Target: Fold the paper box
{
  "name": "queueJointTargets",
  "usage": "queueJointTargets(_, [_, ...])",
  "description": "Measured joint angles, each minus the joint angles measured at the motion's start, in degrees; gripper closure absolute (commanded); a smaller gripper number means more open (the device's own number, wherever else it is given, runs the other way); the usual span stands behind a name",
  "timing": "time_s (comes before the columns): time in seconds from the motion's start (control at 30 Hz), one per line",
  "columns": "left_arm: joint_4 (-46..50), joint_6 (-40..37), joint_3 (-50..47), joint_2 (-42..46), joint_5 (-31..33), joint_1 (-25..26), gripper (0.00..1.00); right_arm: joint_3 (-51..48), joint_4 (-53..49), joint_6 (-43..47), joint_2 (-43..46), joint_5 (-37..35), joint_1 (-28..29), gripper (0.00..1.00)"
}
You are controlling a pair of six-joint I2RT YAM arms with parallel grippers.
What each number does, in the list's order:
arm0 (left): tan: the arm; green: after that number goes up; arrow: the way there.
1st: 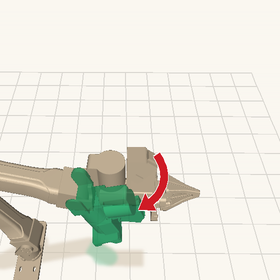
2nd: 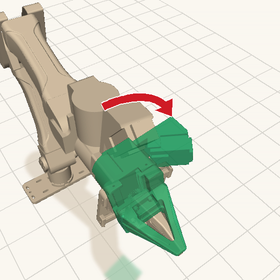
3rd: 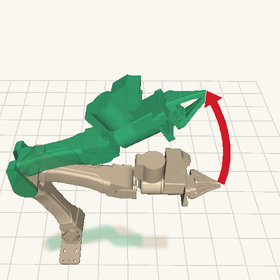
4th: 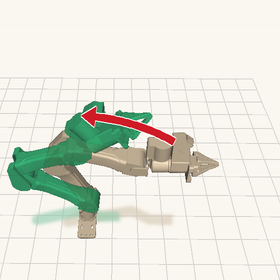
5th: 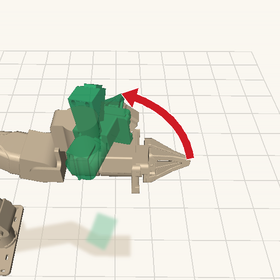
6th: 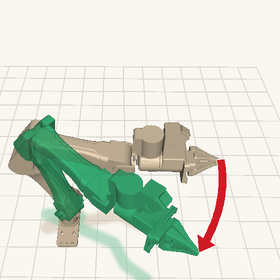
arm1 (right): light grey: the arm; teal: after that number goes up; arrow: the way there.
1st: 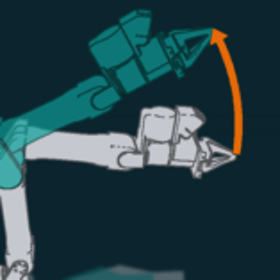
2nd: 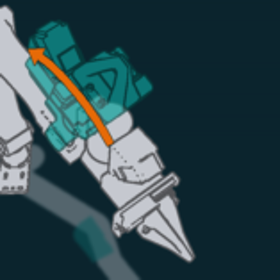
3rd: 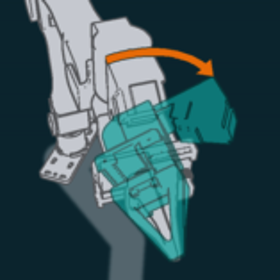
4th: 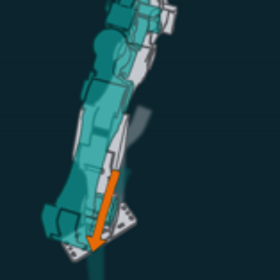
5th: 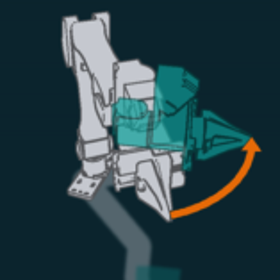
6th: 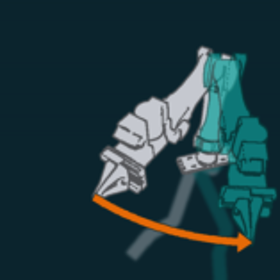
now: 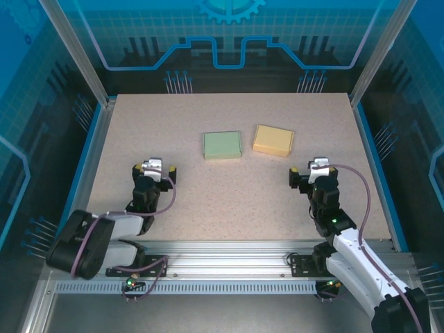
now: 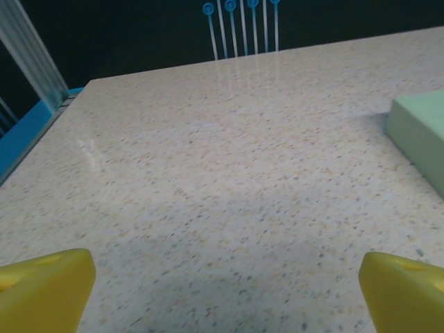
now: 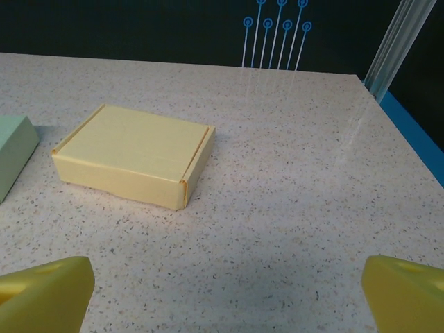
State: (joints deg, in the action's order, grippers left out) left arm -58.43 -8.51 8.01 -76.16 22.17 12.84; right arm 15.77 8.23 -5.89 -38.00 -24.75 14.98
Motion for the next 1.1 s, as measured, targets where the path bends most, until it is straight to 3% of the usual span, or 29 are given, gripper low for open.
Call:
queueJointTargets(0.17, [-11.3,-0.5,1.1,-12.2,-1.6,-0.9,0.01,-0.6,2.0,0.7,0.0,2.5,-3.0,0.0])
queueJointTargets(0.33, [-14.8,2.4,1.8,-16.0,-3.7,-5.9,0.01,-1.4,5.4,1.6,-2.0,4.8,-5.2,0.0])
queueJointTargets(0.53, [-2.2,6.0,11.6,-14.1,-10.8,-11.0,0.01,-2.1,12.9,4.0,-9.7,8.0,-7.3,0.0])
queueJointTargets(0.67, [-1.0,8.2,12.4,-13.1,-15.8,-14.0,0.01,-2.1,19.5,6.2,-17.4,10.5,-8.4,0.0])
queueJointTargets(0.93, [3.2,9.6,12.0,-13.1,-21.0,-14.6,0.01,0.1,27.8,8.3,-31.7,16.7,-10.5,0.0])
queueJointTargets(1.1, [4.6,9.5,12.3,-13.1,-23.0,-14.6,0.01,0.7,30.9,8.3,-34.5,21.0,-11.3,0.0])
